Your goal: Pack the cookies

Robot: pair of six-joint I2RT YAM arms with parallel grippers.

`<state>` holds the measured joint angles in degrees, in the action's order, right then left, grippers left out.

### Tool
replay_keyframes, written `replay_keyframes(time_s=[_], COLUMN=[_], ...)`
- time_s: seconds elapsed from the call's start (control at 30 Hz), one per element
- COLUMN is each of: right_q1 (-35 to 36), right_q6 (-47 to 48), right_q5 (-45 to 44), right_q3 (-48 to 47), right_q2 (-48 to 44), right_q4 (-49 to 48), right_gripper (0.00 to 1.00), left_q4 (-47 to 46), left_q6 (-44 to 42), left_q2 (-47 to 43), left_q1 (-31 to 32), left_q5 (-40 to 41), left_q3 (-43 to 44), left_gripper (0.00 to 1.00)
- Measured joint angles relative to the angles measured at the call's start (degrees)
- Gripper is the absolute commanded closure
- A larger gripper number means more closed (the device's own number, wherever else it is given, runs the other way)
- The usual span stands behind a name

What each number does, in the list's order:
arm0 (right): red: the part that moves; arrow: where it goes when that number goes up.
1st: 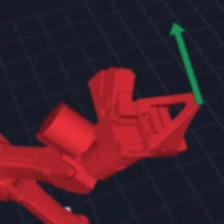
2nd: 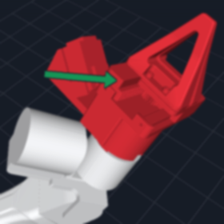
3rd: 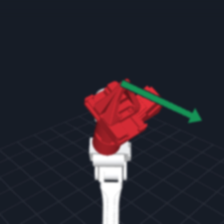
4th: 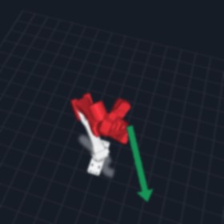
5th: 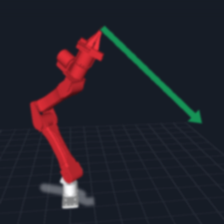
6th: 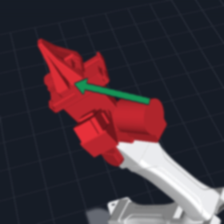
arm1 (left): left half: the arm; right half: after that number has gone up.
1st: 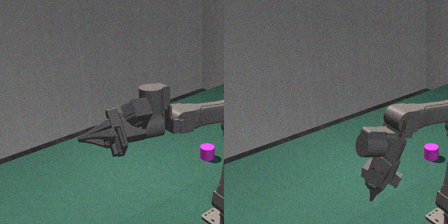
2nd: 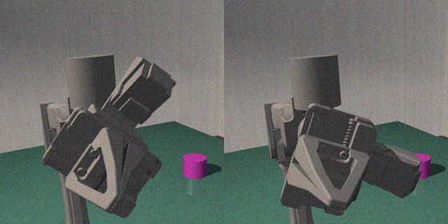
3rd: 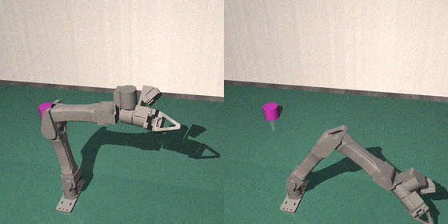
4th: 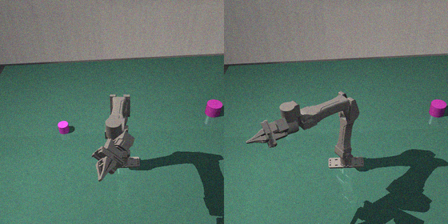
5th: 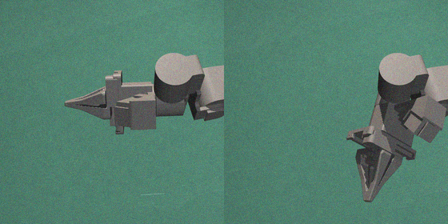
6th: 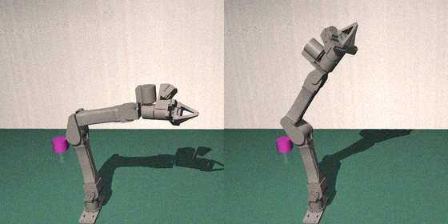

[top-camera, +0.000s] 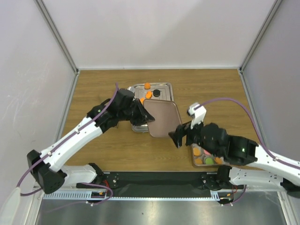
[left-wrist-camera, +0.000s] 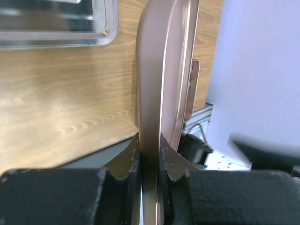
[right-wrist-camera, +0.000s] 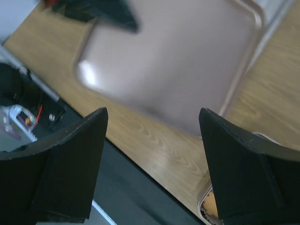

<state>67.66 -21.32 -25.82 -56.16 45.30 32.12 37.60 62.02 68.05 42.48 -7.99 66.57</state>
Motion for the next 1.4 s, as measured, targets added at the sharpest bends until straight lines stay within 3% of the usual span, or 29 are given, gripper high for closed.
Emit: replay_keyframes(time_s=[0.17,0.33,0.7,1.4], right_q1=[18.4,27.0,28.1,27.1], right_q6=[10.8,21.2,33.0,42.0], right_q5=[-13.5,-25.2,-30.6,-30.5], right_q3=[0.2,1.0,2.7,3.1], right_q2=[1.4,7.6,10.9,16.8], right_q4=[-4.7,-9.7,-13.4,-17.4], right_gripper=[0.14,0.12,0.14,0.23], left_q4=[8.9,15.0,18.8,18.1], left_q6=[4.3,6.3,6.9,6.5], left_q2=[5.5,7.0,6.1,4.2], left_q1=[-1.0,-2.3,-3.7,-4.0], left_q5=[-2.1,-4.5,-8.0,-12.5], left_q3=[5.9,6.1,8.3,8.7], left_gripper=[1.00,1.00,1.00,1.00])
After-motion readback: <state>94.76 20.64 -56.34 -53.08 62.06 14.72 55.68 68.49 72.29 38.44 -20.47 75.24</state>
